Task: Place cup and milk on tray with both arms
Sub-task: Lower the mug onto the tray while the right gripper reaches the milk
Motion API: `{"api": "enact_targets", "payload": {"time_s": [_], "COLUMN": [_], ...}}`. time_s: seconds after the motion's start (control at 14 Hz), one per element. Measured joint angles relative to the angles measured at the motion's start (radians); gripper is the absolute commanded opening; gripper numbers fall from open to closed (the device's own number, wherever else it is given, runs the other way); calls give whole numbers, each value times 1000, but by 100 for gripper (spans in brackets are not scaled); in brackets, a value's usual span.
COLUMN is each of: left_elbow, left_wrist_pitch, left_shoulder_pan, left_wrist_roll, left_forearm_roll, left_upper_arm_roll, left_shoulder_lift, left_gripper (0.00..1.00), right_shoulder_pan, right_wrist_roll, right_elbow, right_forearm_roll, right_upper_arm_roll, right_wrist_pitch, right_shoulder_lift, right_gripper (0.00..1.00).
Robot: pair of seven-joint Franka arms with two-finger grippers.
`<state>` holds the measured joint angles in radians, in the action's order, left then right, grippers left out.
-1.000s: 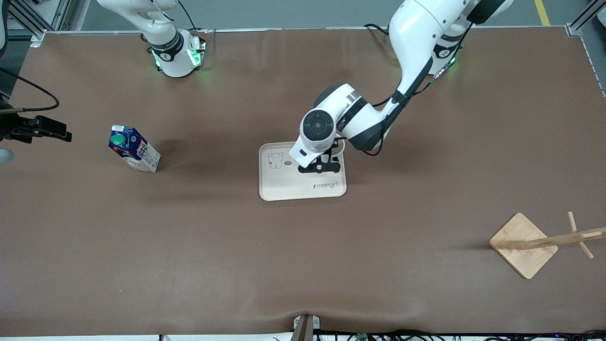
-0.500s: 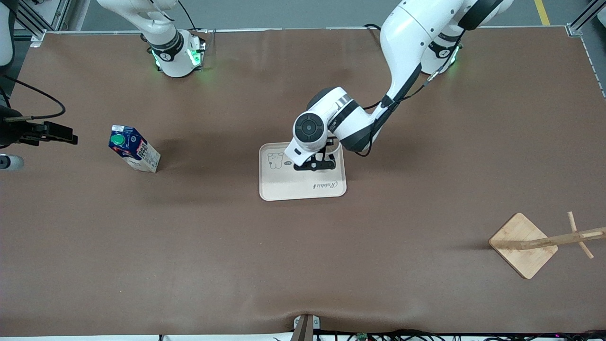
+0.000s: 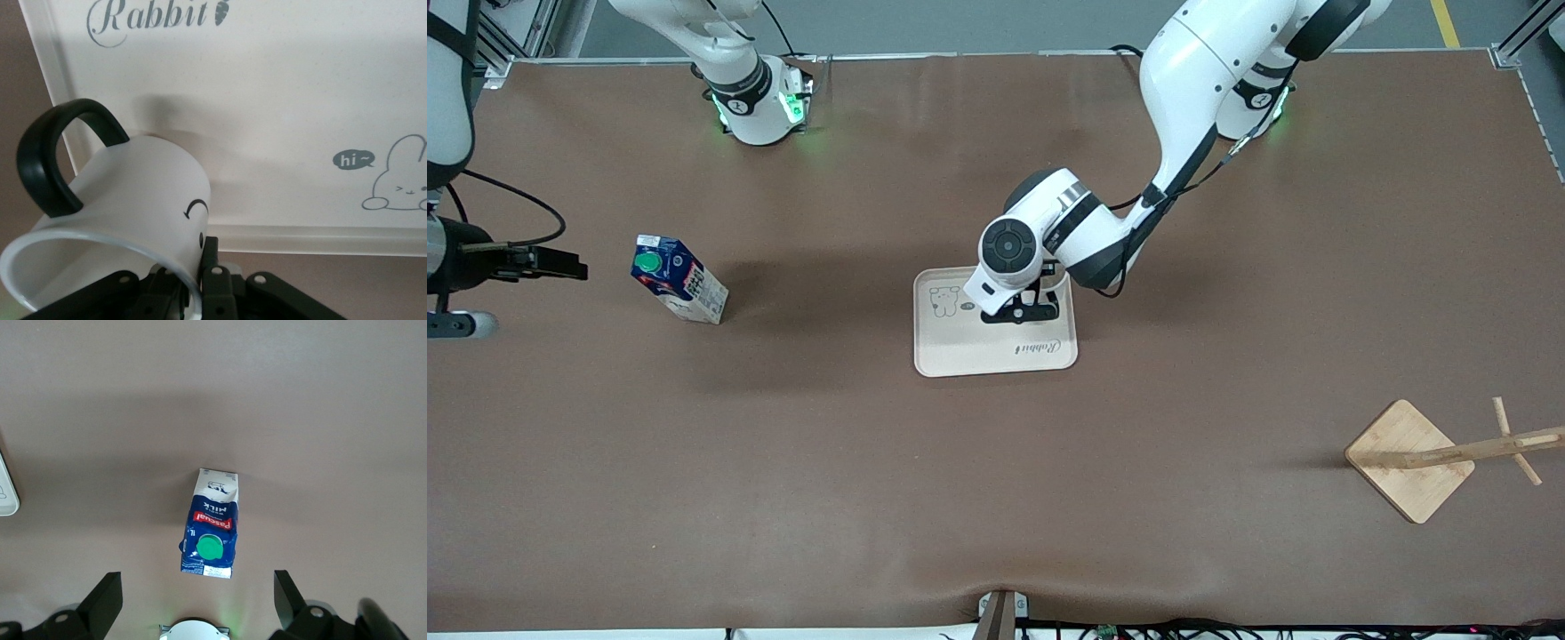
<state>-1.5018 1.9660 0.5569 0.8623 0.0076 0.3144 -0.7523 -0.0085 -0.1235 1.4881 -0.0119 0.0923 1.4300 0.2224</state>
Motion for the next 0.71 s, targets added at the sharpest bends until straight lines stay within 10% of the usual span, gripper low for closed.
{"api": "enact_targets", "payload": {"time_s": [0.14,0.21,0.29,0.71], "left_elbow": [3,5,8,90], "left_wrist_pitch": [0,0,0,-57], "left_shoulder_pan": [0,0,-1,-3], "left_wrist_roll": [0,0,-1,-6], "left_forearm_roll": [0,0,0,5], "left_upper_arm_roll": [-2,-3,-4,-9], "left_shoulder_lift": [-6,-6,-6,-3], "left_gripper": [38,87,100,100], "right_shoulder_pan": [10,17,23,24], "right_wrist_roll": [0,0,0,0], "right_elbow": [0,0,1,168], "right_forearm_roll": [-1,-1,-1,-1], "right_upper_arm_roll": [-6,-8,-8,-1], "right_wrist_pitch": [10,10,8,69], "right_shoulder_lift": [23,34,41,23], "right_gripper": [100,100,100,100]}}
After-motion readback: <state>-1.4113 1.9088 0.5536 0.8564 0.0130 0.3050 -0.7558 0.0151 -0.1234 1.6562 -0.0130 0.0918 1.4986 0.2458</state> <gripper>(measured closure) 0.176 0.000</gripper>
